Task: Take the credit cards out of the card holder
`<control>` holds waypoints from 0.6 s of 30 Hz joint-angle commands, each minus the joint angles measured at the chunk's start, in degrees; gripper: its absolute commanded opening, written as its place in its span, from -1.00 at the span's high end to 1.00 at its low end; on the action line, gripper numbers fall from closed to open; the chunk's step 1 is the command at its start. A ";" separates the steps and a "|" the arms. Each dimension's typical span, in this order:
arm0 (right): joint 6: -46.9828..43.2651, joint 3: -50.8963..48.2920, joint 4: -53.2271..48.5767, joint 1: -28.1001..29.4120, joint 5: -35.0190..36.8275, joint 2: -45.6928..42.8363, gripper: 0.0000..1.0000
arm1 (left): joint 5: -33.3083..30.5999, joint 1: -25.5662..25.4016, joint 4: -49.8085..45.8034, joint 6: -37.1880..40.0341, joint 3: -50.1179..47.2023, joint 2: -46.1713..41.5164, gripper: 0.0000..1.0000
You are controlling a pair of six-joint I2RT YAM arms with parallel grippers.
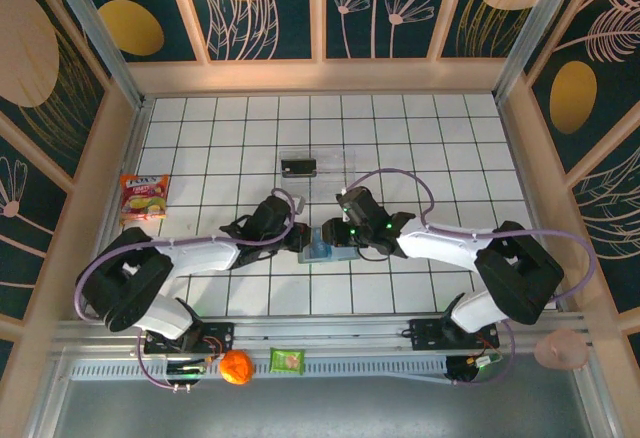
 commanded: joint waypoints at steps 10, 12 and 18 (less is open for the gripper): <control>0.56 -0.31 3.30 -1.29 -4.98 3.39 0.37 | -2.54 -0.20 -1.08 0.24 -0.16 2.81 1.00; 0.86 -0.06 3.37 -1.48 -5.47 4.01 0.37 | -3.26 -0.20 -1.38 0.29 -0.42 3.15 1.00; 1.65 0.25 3.47 -2.26 -6.49 6.36 0.38 | -3.81 -0.19 -0.91 0.02 -1.21 2.75 1.00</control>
